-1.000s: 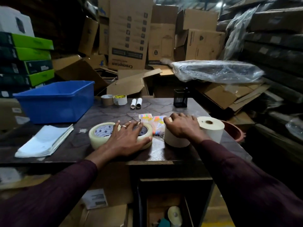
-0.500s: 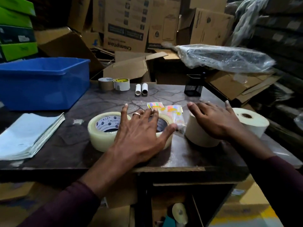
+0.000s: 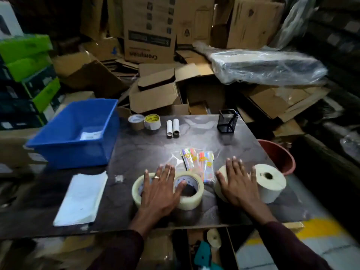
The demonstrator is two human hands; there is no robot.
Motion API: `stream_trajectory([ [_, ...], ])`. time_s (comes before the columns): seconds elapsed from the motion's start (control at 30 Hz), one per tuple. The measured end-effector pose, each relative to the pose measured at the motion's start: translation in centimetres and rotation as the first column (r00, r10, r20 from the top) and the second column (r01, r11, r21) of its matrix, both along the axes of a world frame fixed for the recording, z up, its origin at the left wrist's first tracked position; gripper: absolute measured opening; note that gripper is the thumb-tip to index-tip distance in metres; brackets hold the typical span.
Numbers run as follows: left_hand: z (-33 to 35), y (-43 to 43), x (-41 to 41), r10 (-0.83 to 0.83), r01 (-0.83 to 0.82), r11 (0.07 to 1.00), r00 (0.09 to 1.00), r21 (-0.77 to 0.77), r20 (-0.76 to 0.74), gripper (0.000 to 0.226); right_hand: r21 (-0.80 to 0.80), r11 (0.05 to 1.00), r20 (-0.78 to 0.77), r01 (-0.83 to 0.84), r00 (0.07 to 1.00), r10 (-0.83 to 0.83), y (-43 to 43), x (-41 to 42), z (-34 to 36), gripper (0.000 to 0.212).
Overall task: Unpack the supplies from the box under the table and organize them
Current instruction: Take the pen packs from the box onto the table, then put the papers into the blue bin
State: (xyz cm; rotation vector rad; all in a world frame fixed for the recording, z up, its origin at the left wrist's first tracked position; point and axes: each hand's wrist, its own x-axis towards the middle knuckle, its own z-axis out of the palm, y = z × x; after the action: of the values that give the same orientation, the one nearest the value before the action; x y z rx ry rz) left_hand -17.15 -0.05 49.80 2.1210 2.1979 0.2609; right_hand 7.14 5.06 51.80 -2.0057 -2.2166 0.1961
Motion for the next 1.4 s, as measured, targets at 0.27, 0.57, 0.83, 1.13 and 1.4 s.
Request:
stream_trajectory([
  [0.27,4.9,-4.2,-1.2,0.12,-0.106,0.978,0.991,-0.178,0.066,0.083,-0.187,0.982,0.039,0.021,0.999,-0.014,-3.6,-0.7,2.2,0.088],
  [0.57,11.2,-7.6,-3.4,0.163,-0.163,0.976,0.987,-0.146,-0.01,0.066,-0.338,0.941,0.047,0.002,0.999,0.014,-4.3,-1.0,2.9,0.102],
  [0.83,8.9,-4.9,-6.9,0.115,-0.095,0.975,0.989,-0.202,0.09,0.072,-0.365,0.927,0.072,0.086,0.995,-0.065,-3.9,-3.6,3.0,0.125],
  [1.13,4.9,-4.6,-9.6,-0.051,0.091,0.963,0.986,-0.254,0.16,0.085,-0.326,0.933,0.124,0.155,0.985,-0.12,-3.7,-4.7,2.9,0.133],
  [1.4,5.1,-3.2,-13.8,0.001,0.023,0.992,0.981,-0.123,0.193,0.063,0.045,0.998,-0.058,0.041,0.998,-0.038,-4.9,-14.1,3.5,0.069],
])
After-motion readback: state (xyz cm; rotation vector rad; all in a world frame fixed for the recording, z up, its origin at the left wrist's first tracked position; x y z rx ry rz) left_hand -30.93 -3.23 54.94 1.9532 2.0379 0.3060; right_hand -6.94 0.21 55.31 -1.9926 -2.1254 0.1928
